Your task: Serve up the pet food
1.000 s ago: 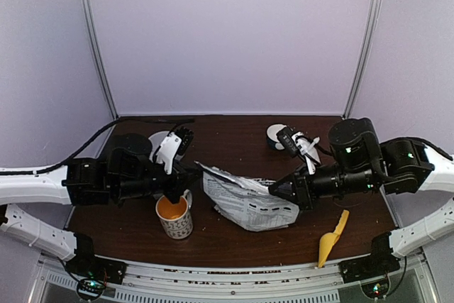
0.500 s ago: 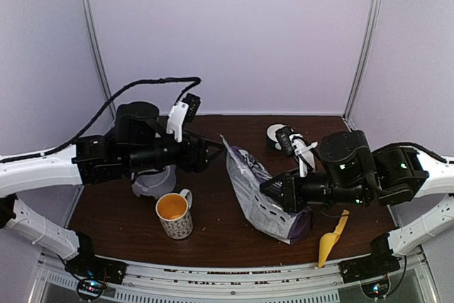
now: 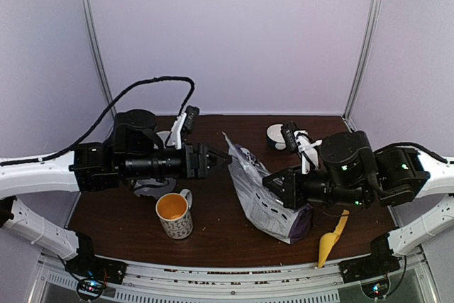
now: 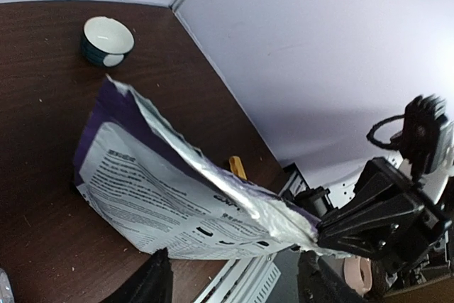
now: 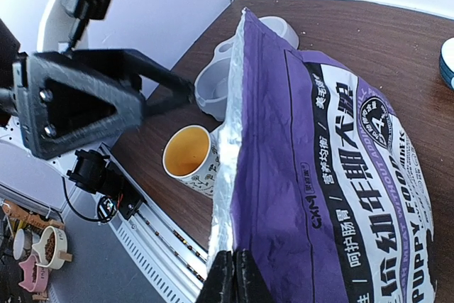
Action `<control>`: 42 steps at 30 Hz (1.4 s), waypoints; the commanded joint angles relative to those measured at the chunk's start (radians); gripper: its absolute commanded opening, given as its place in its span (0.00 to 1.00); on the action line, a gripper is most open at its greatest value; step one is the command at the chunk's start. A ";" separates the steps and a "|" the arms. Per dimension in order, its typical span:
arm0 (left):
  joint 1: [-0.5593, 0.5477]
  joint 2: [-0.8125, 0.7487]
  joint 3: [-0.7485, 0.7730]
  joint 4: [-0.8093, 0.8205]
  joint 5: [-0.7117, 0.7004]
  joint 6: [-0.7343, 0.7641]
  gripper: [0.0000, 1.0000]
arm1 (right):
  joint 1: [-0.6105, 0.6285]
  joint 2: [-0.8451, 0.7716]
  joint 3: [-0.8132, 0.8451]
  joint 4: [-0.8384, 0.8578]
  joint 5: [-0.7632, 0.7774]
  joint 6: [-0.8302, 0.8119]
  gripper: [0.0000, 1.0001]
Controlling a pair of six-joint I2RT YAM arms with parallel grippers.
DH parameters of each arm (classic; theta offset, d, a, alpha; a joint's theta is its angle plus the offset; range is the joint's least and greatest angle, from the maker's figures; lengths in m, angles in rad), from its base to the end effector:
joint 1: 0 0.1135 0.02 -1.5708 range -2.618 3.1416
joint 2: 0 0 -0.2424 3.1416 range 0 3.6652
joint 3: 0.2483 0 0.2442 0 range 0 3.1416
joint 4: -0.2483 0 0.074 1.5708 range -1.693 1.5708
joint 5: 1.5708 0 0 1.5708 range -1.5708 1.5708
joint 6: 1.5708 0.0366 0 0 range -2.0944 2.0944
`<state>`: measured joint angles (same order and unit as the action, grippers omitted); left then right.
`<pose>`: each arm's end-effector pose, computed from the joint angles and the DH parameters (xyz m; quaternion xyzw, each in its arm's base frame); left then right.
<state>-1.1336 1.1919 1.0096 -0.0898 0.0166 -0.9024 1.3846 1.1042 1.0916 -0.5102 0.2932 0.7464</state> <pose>0.1182 -0.2544 0.3251 0.0969 0.7906 -0.5181 0.3119 0.0554 0.2367 0.3326 -0.1993 0.8362 0.3719 0.3503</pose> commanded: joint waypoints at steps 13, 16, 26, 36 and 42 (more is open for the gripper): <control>-0.005 0.172 0.064 0.216 0.160 -0.105 0.54 | 0.004 -0.025 -0.005 -0.003 0.052 0.004 0.00; -0.004 0.194 0.072 0.215 0.161 -0.105 0.52 | 0.006 -0.022 -0.002 -0.005 0.050 0.002 0.00; 0.004 0.242 0.075 0.267 0.196 -0.121 0.20 | 0.021 -0.004 0.025 -0.044 0.071 -0.028 0.00; 0.006 0.235 0.071 0.293 0.215 -0.100 0.00 | 0.039 0.108 0.207 -0.286 0.185 -0.062 0.22; 0.006 0.227 0.075 0.288 0.217 -0.090 0.00 | 0.041 0.199 0.316 -0.425 0.232 -0.070 0.30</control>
<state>-1.1339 1.4269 1.0576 0.1417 0.2214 -1.0267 1.4189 1.2602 1.3437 -0.8013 0.4500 0.6868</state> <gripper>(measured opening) 0.004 0.298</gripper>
